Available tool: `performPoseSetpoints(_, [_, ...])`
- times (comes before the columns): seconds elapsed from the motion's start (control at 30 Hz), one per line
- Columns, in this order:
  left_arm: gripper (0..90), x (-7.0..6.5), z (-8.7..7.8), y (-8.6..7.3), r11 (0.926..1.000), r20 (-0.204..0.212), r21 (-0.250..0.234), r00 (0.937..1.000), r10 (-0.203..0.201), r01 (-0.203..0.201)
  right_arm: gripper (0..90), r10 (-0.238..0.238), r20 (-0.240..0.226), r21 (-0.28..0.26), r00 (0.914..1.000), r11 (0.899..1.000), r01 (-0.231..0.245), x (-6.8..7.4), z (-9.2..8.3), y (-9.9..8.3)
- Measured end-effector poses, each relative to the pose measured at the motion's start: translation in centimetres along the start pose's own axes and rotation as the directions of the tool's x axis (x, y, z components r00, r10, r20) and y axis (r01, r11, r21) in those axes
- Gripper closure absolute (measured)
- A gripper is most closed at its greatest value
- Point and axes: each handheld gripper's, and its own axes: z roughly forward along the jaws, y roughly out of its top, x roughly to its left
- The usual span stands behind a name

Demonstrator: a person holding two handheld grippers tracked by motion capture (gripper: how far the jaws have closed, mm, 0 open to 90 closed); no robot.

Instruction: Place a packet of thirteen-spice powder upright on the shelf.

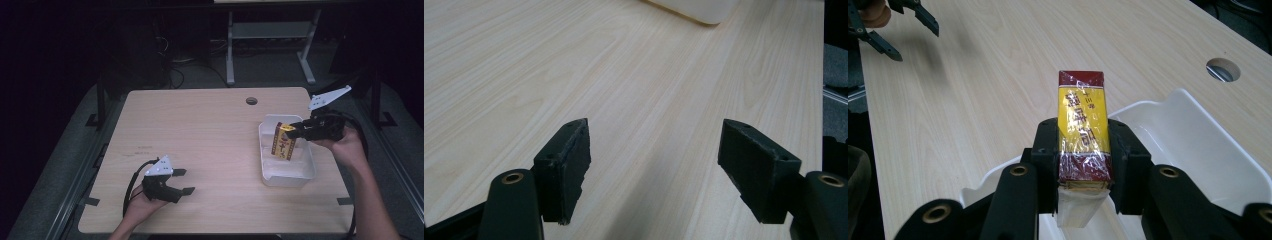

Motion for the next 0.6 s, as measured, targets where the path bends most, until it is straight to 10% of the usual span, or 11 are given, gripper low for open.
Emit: performPoseSetpoints(0.6, [28.3, 0.1, -0.1, 0.0, 1.0000, 0.002, -0.004, 1.0000, -0.008, 0.008, 67.9, 0.020, 0.006, 0.016, 0.9998, 1.000, -0.020, -0.3, 1.4, -1.0])
